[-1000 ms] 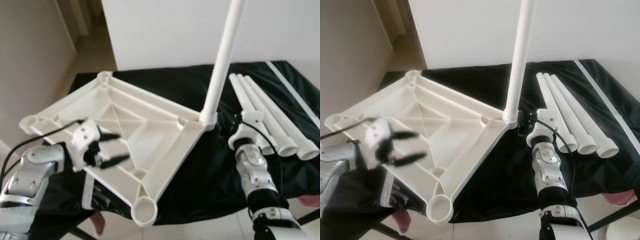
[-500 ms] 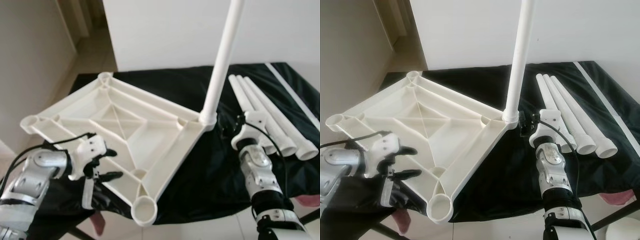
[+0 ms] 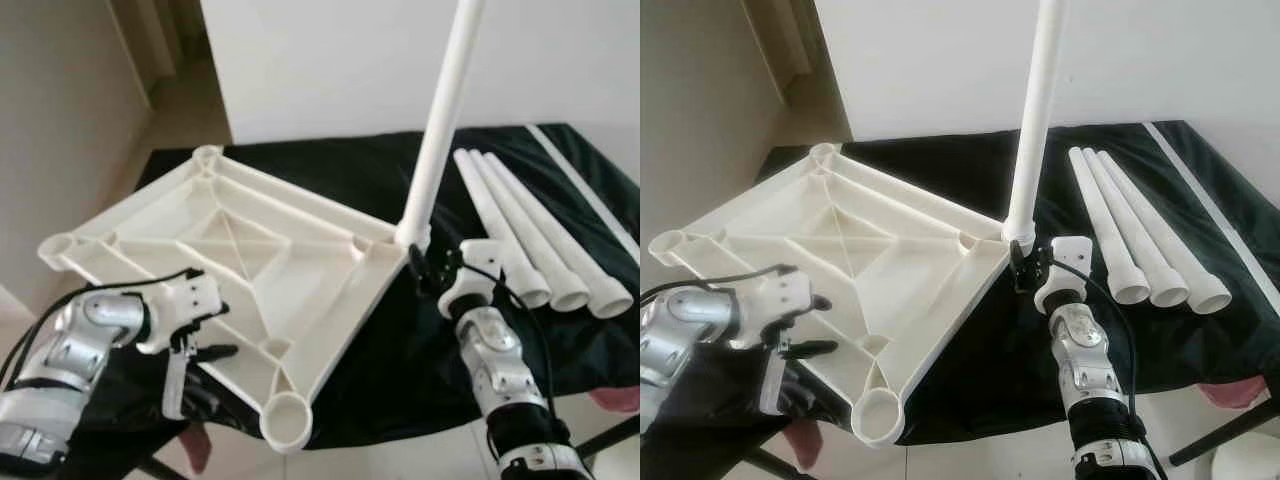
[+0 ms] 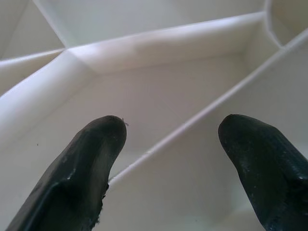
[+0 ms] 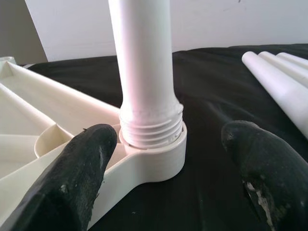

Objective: Building children table

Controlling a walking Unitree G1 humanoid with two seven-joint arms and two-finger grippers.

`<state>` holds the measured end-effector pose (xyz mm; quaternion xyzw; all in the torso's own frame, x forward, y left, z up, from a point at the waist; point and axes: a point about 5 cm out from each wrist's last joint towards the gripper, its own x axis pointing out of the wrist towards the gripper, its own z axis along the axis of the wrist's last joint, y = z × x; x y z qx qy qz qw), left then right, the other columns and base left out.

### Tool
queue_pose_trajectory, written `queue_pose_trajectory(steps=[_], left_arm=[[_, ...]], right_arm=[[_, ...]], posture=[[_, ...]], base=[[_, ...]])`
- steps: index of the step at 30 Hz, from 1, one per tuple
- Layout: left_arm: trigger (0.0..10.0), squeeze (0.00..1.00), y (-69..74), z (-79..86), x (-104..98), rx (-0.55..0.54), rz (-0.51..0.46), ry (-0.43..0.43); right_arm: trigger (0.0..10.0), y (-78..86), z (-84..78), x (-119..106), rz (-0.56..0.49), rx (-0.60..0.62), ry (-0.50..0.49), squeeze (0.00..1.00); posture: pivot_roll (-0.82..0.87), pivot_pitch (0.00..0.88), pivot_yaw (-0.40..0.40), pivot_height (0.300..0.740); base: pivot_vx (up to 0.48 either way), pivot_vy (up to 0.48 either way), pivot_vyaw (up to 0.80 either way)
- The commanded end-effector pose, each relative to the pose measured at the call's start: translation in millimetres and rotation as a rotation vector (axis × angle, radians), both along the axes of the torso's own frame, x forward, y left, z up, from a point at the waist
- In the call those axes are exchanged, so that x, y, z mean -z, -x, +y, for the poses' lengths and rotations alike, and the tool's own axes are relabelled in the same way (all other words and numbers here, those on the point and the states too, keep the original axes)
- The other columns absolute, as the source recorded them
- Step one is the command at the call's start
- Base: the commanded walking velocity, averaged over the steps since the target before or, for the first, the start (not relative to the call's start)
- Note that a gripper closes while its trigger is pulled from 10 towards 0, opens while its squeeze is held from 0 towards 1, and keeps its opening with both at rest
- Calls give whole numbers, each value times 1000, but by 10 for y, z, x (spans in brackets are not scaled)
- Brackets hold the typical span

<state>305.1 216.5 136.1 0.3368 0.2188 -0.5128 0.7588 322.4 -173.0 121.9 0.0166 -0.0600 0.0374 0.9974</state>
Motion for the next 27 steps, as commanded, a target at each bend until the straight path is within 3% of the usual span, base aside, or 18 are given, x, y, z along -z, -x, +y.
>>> queue_pose_trajectory(steps=[1, 6, 7, 8, 11, 12, 13, 14, 16, 17, 18, 19, 27], left_arm=[[10000, 0, -64, 90, 91, -157, -71, -34], [10000, 0, -148, 46, 92, -184, -67, -31], [9294, 0, -160, 35, 86, -187, -66, -26], [3922, 0, -168, 23, 87, -187, -63, -26], [3922, 0, -175, 16, 89, -186, -60, -27], [1529, 0, -179, 10, 92, -184, -58, -28], [1373, 0, -189, 3, 97, -187, -56, -30], [0, 0, -196, -10, 100, -185, -56, -29], [0, 0, -205, -33, 101, -184, -57, -26], [706, 0, -217, -56, 102, -185, -59, -21], [706, 0, -227, -70, 102, -187, -61, -18], [0, 0, -228, -120, 122, -176, -53, -9], [0, 0, -223, -285, 173, -133, -29, 16]], right_arm=[[10000, 12, -5, 38, 25, 11, 0, 0], [10000, 0, -32, 38, 36, 26, 15, 0], [10000, -1, -36, 36, 36, 29, 15, 0], [10000, 3, -38, 37, 36, 32, 17, 0], [10000, 6, -39, 36, 37, 34, 18, 0], [10000, 10, -38, 35, 37, 35, 18, 0], [10000, 15, -39, 36, 38, 37, 20, 0], [10000, 21, -42, 37, 39, 39, 20, 0], [10000, 27, -50, 40, 40, 44, 20, 0], [10000, 30, -56, 42, 41, 46, 21, 0], [10000, 32, -60, 42, 42, 48, 22, 0], [10000, 31, -69, 40, 43, 53, 22, 0], [10000, 29, -93, 24, 40, 65, 23, 0]], posture=[[-7, 0, 62, 740], [-12, 0, 64, 740], [-14, 1, 68, 740], [-17, 3, 69, 740], [-17, 3, 69, 740], [-21, 5, 72, 740], [-21, 5, 72, 740], [-23, 8, 75, 740], [-23, 8, 75, 740], [-25, 8, 76, 740], [-25, 8, 76, 740], [-28, 9, 78, 740], [-32, 15, 81, 740]], base=[[0, 0, 0], [0, 0, 0], [0, 0, 0], [0, 0, 0], [0, 0, 0], [0, 0, 0], [0, 0, 0], [0, 0, 0], [0, 0, 0], [0, 0, 0], [0, 0, 0], [0, 0, 0], [0, 0, 0]])
